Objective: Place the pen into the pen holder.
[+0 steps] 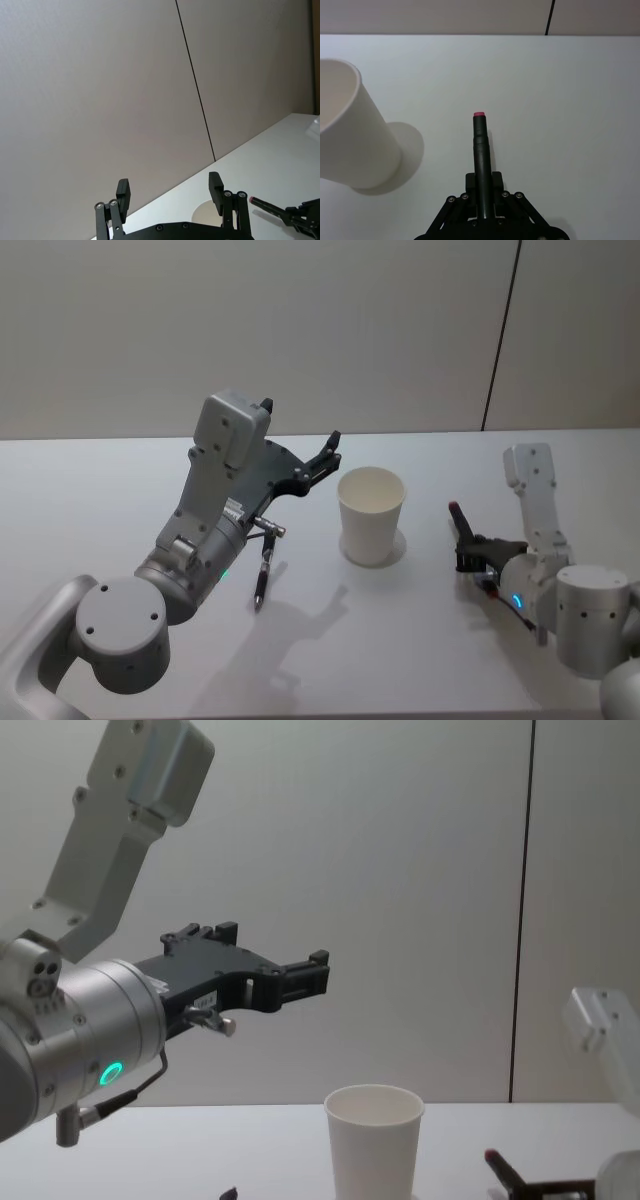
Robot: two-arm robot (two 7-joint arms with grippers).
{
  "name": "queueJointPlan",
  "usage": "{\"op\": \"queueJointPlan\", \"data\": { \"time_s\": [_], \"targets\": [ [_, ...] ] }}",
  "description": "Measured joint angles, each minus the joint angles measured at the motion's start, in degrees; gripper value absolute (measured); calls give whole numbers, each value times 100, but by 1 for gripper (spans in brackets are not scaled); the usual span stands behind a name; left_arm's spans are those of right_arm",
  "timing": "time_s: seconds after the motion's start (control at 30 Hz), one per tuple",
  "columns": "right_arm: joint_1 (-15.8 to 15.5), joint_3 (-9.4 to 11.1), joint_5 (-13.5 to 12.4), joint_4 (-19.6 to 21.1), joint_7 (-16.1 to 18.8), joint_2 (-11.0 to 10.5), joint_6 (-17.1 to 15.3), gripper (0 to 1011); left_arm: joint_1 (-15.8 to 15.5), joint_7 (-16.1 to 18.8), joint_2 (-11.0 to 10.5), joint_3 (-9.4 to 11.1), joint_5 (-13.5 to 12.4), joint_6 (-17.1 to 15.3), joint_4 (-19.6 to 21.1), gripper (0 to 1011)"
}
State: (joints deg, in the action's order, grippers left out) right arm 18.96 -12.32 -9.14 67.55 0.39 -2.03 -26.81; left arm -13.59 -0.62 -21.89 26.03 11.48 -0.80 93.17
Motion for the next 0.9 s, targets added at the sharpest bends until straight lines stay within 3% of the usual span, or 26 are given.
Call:
{"op": "queueJointPlan", "data": {
  "time_s": [0.53, 0.9],
  "targets": [
    [-322, -16, 75, 673, 226, -98, 850, 176, 0, 0, 0, 0, 0, 0, 0, 1004],
    [-501, -52, 200, 1021, 446, -149, 1722, 176, 0, 0, 0, 0, 0, 0, 0, 1004]
  ]
}}
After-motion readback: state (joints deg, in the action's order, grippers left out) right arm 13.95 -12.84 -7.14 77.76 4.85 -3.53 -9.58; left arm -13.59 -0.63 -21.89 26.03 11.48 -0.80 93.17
